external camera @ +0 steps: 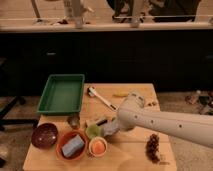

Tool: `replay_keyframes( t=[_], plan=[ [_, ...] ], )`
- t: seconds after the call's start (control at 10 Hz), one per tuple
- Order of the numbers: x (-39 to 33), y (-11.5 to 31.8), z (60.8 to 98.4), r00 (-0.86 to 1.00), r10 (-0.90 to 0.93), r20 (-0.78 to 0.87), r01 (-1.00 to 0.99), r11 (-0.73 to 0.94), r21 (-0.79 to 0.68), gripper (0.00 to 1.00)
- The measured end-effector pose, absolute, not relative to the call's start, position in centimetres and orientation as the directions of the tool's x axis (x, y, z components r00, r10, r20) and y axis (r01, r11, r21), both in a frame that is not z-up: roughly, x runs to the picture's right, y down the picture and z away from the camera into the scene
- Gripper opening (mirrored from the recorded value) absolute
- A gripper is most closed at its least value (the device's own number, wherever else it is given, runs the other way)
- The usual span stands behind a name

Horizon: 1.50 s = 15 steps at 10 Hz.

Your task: Place towel in purple bowl

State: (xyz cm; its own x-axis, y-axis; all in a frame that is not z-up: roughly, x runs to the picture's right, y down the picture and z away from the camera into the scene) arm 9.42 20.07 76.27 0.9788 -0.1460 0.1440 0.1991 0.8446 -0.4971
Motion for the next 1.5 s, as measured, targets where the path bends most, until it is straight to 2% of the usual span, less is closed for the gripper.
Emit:
replay_keyframes(
  t=[0.4, 1.1, 1.5],
  plan=[
    [7.3, 16.9, 73.2, 0.967, -0.157, 0.199, 0.235, 0.849, -0.472, 0.00],
    [0.2, 17.8, 65.3, 0.899, -0.288, 0.330, 0.405, 0.832, -0.378, 0.00],
    [-0.7, 18.0, 64.6, 0.888, -0.294, 0.353, 0.422, 0.825, -0.375, 0.00]
  ],
)
